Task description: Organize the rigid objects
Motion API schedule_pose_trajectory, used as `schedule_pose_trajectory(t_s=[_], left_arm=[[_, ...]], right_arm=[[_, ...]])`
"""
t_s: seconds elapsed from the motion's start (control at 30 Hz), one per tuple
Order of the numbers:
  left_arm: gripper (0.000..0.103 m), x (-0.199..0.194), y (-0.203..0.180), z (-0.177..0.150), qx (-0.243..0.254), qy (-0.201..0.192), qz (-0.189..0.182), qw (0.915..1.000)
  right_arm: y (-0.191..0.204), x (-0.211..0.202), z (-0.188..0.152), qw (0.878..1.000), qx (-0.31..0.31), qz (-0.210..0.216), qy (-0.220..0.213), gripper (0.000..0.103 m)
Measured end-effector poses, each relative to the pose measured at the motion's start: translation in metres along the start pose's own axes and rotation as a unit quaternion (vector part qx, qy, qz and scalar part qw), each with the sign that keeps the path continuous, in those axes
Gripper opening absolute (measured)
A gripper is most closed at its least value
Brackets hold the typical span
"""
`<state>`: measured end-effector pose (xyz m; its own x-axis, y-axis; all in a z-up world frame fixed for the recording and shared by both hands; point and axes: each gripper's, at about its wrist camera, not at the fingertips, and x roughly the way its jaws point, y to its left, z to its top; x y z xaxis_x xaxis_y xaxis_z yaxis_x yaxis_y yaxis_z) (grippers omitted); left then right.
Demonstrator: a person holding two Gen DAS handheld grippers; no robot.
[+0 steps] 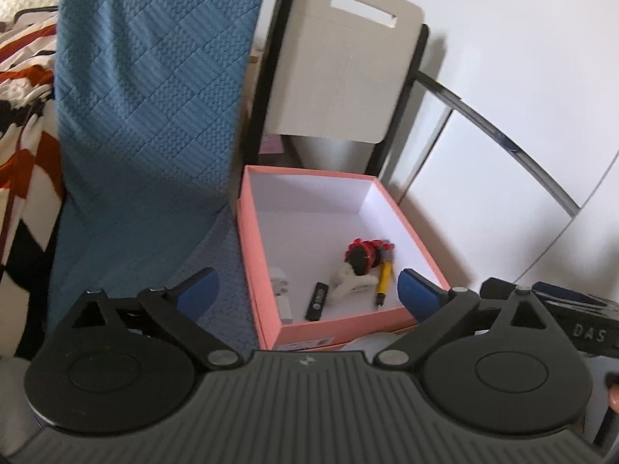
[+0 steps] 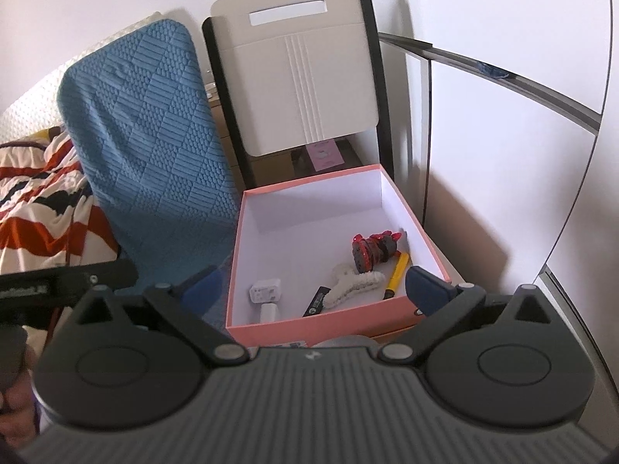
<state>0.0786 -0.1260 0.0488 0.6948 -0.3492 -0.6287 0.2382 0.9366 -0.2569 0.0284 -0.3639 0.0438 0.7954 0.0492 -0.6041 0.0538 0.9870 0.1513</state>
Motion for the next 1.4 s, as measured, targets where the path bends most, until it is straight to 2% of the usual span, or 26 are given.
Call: schedule_pose_trajectory(t_s=[0.13, 0.37, 0.7, 0.87, 1.4], left_arm=[[0.102, -0.001, 0.005, -0.002, -0.006, 0.002, 0.004, 1.0000], [0.103, -0.005, 0.012, 0.000, -0.013, 0.002, 0.009, 0.9999], [0.103, -0.007, 0.016, -0.004, -0.016, 0.010, 0.006, 0.9998], [0.103, -0.012, 0.013, -0.005, -0.007, -0.001, 0.013, 0.9999], [0.103, -0.014, 0.019, -0.010, -0.022, 0.003, 0.011, 0.9997]], right_arm=[[0.003, 0.001, -0.004, 1.000, -0.008, 0.011, 0.011, 0.103], [0.003, 0.005, -0.009, 1.000, -0.010, 0.006, 0.023, 0.103], [0.001, -0.001, -0.011, 1.000, -0.012, -0.004, 0.022, 0.103], [0.002, 0.000, -0.012, 0.999, -0.025, -0.005, 0.022, 0.103], [0.004, 0.000, -0.011, 0.999, -0.028, -0.003, 0.023, 0.103]])
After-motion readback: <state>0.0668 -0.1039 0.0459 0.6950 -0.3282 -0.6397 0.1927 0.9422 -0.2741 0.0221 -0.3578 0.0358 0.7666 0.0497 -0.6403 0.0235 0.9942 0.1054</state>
